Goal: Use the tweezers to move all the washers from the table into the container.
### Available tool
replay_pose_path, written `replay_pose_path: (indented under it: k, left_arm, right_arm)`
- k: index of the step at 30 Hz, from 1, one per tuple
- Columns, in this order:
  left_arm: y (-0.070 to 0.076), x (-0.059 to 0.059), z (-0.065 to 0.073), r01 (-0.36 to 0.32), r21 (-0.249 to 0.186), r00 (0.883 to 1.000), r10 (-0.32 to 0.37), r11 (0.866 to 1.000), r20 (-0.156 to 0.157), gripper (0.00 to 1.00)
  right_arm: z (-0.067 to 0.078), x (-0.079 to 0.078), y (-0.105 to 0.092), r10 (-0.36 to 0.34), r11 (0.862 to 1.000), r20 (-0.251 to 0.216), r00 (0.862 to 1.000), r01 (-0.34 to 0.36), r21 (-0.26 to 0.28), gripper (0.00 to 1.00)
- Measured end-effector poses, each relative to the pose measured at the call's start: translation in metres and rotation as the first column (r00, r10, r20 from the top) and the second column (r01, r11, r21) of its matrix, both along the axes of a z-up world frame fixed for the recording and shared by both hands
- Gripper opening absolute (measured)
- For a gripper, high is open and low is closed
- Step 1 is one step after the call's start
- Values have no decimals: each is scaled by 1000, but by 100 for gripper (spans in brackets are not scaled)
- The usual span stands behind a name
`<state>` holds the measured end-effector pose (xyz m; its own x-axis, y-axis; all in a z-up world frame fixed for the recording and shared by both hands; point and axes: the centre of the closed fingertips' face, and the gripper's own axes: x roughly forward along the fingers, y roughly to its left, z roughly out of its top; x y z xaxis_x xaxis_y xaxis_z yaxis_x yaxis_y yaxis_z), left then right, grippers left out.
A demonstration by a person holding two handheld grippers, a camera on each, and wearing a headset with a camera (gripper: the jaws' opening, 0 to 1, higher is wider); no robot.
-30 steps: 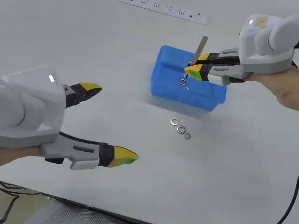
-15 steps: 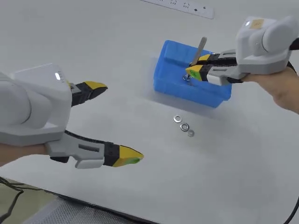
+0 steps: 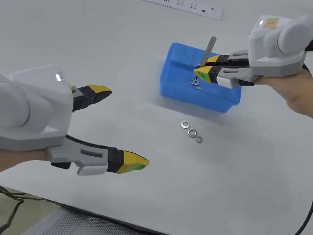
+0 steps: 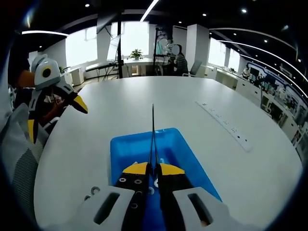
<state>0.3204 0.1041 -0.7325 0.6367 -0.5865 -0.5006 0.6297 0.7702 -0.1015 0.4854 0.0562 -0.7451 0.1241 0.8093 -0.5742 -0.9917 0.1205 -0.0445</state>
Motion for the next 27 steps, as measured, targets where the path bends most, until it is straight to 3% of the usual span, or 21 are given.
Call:
replay_pose_path:
  k: [5,11,17,21,25,27]
  left_arm:
    - [0,7,5,0,-2,1000,0,1000,15,98]
    - [2,27,18,10,0,999,-10,1000,51,92]
    - [-7,54,37,50,3,992,-50,999,117,87]
    - [-19,74,48,91,5,985,-91,996,147,82]
    - [-28,93,54,125,27,979,-128,992,158,76]
    - [-35,107,62,142,8,974,-141,990,175,72]
  right_arm:
    - [9,-2,0,5,1000,15,1000,-5,3,8]
    - [19,-5,1,18,1000,32,999,-18,11,8]
    - [23,-10,-2,20,1000,37,999,-20,13,7]
    - [26,-12,-5,25,1000,44,999,-25,15,7]
    - [27,-13,-8,33,999,52,998,-33,11,7]
    - [27,-14,-9,40,999,58,998,-40,4,7]
